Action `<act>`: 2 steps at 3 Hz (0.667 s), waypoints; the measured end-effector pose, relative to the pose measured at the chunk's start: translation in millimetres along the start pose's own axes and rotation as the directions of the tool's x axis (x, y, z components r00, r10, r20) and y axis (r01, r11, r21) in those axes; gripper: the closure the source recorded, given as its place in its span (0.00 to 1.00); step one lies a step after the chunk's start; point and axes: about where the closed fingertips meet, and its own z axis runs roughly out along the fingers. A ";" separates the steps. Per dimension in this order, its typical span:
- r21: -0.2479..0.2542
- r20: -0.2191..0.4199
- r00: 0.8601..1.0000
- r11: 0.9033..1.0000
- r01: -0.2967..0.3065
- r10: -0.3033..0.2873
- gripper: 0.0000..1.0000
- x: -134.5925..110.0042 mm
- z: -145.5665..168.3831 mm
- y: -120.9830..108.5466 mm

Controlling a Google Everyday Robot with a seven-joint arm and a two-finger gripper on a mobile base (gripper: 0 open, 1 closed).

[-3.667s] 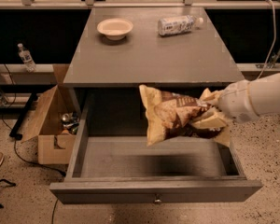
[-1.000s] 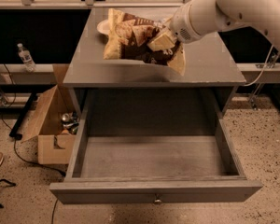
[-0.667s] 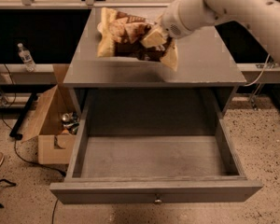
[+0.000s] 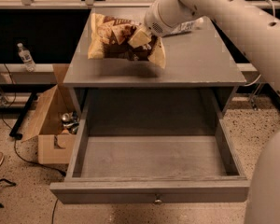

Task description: Pick brown chip bag from top drawer and place on counter

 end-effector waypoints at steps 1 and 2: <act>0.027 -0.050 0.998 0.999 -0.037 0.038 0.81 6.9 21.8 -5.4; 0.057 -0.076 0.992 0.994 -0.094 0.098 0.58 15.8 39.4 -16.0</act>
Offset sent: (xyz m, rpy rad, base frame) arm 0.0564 -0.0018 -0.0414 -0.0079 0.0688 -0.2174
